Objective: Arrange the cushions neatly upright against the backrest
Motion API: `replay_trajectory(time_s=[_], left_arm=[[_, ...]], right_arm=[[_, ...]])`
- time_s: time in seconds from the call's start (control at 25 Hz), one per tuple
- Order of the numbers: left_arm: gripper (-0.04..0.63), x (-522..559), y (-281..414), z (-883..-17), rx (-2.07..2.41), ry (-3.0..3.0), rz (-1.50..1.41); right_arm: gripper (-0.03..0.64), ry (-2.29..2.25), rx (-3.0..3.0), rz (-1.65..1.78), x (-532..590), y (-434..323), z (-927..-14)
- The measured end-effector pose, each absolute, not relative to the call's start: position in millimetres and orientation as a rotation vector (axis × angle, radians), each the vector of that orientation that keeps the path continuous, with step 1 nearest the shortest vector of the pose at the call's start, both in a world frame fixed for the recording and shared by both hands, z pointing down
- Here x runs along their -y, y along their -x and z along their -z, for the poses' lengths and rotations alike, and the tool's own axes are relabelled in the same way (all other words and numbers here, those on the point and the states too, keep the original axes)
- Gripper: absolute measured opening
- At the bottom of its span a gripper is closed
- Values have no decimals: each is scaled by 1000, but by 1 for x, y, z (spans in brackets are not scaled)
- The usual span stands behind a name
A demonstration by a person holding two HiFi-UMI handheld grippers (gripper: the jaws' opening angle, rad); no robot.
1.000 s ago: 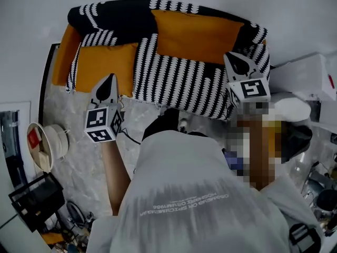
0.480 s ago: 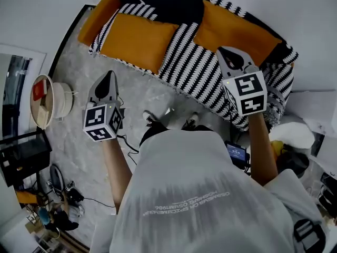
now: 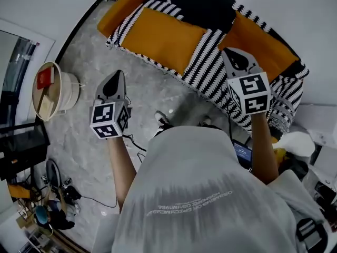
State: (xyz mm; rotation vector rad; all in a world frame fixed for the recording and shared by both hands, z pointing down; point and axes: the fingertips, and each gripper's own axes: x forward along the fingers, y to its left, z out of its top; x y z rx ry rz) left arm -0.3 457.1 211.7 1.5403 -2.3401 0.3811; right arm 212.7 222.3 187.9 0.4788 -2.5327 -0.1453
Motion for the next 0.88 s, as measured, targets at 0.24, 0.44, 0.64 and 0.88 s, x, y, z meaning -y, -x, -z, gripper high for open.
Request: replay_trajectory(time_s=[0.24, 0.44, 0.64, 0.88], left_arm=[[-2, -485, 58, -221, 2301, -1585, -385], [-2, -504, 96, -237, 2269, -1586, -380], [-2, -507, 128, -247, 2242, -1586, -393], [-2, -498, 174, -261, 2191, -1585, -422]], right_arm=[[3, -486, 2469, 169, -251, -166, -194], [3, -507, 2460, 115, -267, -129, -203], [3, -471, 2438, 99, -278, -92, -213], [3, -462, 2410, 77, -269, -46, -225]])
